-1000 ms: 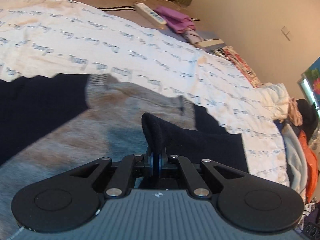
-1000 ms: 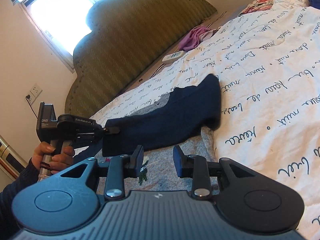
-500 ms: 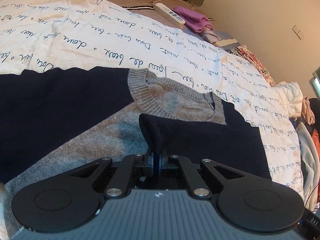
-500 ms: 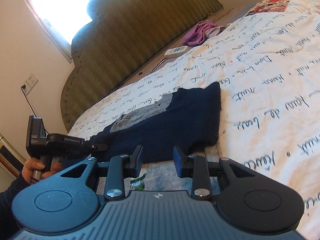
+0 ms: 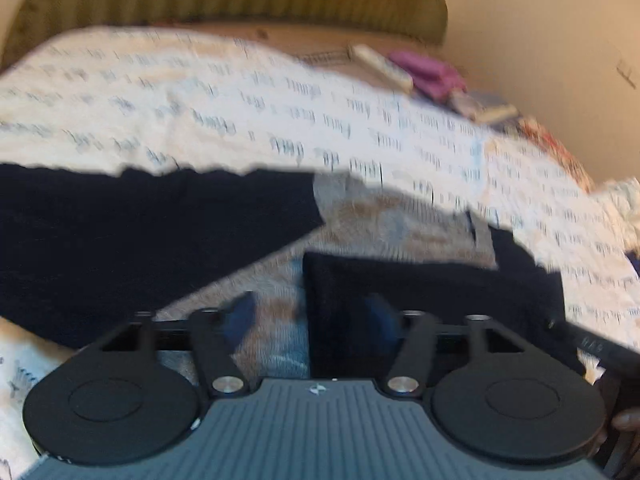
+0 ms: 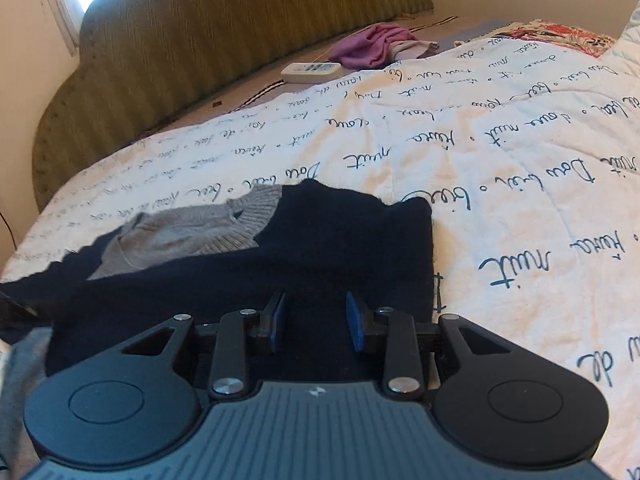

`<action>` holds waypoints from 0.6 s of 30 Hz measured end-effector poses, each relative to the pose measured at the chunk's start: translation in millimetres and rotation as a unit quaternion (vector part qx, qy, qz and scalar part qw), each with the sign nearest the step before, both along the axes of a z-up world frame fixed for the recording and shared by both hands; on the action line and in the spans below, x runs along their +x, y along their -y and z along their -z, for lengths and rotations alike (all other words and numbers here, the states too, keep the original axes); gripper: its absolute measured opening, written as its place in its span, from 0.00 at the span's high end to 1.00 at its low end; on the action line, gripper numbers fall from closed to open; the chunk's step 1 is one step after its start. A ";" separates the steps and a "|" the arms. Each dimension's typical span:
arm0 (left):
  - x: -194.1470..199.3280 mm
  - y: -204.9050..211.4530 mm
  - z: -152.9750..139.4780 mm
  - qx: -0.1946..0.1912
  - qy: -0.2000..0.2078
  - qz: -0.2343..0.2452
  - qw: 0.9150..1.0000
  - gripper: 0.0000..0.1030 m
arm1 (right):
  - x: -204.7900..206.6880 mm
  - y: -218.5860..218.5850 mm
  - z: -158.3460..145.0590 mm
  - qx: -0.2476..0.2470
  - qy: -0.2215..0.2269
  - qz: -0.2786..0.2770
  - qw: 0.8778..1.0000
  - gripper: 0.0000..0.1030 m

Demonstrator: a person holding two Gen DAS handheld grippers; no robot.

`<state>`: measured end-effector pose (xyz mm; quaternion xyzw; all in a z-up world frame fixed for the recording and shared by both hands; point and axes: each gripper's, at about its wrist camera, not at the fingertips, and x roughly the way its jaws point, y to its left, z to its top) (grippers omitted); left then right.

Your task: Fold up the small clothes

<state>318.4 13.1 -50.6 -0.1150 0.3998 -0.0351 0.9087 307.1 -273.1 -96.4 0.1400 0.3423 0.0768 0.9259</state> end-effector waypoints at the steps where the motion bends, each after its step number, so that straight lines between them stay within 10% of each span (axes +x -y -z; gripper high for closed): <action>1: -5.9 4.6 -4.4 -0.001 0.022 0.004 1.000 0.28 | -1.5 -2.0 2.2 -0.007 0.009 0.001 1.000 0.70; 4: -12.5 26.6 -5.6 -0.013 0.055 0.034 0.998 0.27 | -11.1 -8.8 10.9 -0.028 0.046 0.007 0.999 0.69; 9: 11.9 56.1 27.2 -0.033 -0.005 0.065 0.997 0.29 | -14.1 -5.9 13.9 -0.021 0.063 0.012 0.998 0.69; 18: -12.4 78.5 54.2 0.059 0.077 0.090 0.991 0.20 | -13.3 -11.4 13.9 -0.037 0.065 0.012 0.997 0.69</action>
